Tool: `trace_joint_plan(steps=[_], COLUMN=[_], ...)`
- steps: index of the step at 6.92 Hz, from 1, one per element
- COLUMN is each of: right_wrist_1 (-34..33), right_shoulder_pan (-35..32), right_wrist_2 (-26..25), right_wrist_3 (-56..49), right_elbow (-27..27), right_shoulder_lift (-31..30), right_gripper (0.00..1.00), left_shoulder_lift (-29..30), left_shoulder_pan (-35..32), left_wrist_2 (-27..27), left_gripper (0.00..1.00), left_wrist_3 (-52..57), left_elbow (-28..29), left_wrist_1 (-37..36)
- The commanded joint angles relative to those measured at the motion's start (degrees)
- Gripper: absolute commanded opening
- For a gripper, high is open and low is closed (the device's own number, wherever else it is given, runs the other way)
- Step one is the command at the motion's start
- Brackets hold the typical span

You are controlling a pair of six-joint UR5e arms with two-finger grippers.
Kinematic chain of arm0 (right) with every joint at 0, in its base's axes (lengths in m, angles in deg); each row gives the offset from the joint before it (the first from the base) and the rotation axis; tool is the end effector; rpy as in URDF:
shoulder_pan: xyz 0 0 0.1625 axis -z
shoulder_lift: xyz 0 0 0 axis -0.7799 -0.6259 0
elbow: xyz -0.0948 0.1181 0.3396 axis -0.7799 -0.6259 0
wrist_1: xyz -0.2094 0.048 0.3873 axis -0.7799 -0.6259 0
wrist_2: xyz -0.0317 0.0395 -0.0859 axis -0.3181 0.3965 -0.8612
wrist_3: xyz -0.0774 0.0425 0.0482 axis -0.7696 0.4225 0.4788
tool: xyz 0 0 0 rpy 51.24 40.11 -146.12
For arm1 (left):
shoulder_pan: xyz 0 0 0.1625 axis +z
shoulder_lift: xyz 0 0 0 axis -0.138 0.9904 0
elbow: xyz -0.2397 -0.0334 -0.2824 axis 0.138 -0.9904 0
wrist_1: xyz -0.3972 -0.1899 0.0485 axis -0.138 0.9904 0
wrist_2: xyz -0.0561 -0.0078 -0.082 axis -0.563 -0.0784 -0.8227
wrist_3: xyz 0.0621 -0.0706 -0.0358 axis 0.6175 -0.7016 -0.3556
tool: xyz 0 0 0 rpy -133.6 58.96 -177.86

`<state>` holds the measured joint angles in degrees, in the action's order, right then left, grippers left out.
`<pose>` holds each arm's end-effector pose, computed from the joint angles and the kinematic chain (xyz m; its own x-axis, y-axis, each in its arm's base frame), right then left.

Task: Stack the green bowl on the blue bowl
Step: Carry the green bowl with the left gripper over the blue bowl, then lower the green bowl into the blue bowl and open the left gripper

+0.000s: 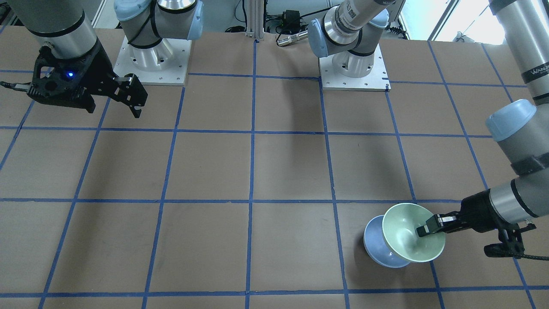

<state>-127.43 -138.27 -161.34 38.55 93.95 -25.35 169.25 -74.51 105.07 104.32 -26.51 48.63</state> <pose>0.1048 -0.5183 0.4170 -0.9952 0.0963 0.0171 0.0965 0.9953 0.0100 0.1029 -0.6744 0.2178 -0.8990 -0.1023 0.4259 -0.1042 0.9944 0.0188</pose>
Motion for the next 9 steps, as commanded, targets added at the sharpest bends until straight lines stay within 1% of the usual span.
trace_joint_plan(steps=[1, 3, 5, 6, 7, 8, 9], right_wrist_1=[0.0, 0.0, 0.0, 0.0, 0.0, 0.0, 0.0], right_shoulder_pan=[0.0, 0.0, 0.0, 0.0, 0.0, 0.0, 0.0], right_wrist_2=[0.0, 0.0, 0.0, 0.0, 0.0, 0.0, 0.0], right_wrist_3=[0.0, 0.0, 0.0, 0.0, 0.0, 0.0, 0.0], right_elbow=[0.0, 0.0, 0.0, 0.0, 0.0, 0.0, 0.09], right_shoulder_lift=[0.0, 0.0, 0.0, 0.0, 0.0, 0.0, 0.0], right_gripper=[1.0, 1.0, 1.0, 1.0, 1.0, 1.0, 1.0], left_shoulder_lift=[0.48, 1.18, 1.01, 1.01, 0.83, 0.31, -0.22], left_shoulder_pan=[-0.04, -0.04, -0.04, -0.04, -0.04, -0.04, -0.13], left_wrist_2=[-0.07, -0.24, -0.33, -0.33, -0.33, -0.33, -0.42], left_gripper=[0.21, 0.22, 0.4, 0.43, 0.73, 0.99, 1.0], left_wrist_3=[0.77, 0.69, 0.34, 0.51, 0.33, 0.07, -0.28], left_elbow=[-0.98, -1.16, -1.42, -1.77, -1.77, -1.77, -1.6], left_wrist_1=[-0.91, -2.23, -2.14, -2.23, -2.23, -2.23, -2.14])
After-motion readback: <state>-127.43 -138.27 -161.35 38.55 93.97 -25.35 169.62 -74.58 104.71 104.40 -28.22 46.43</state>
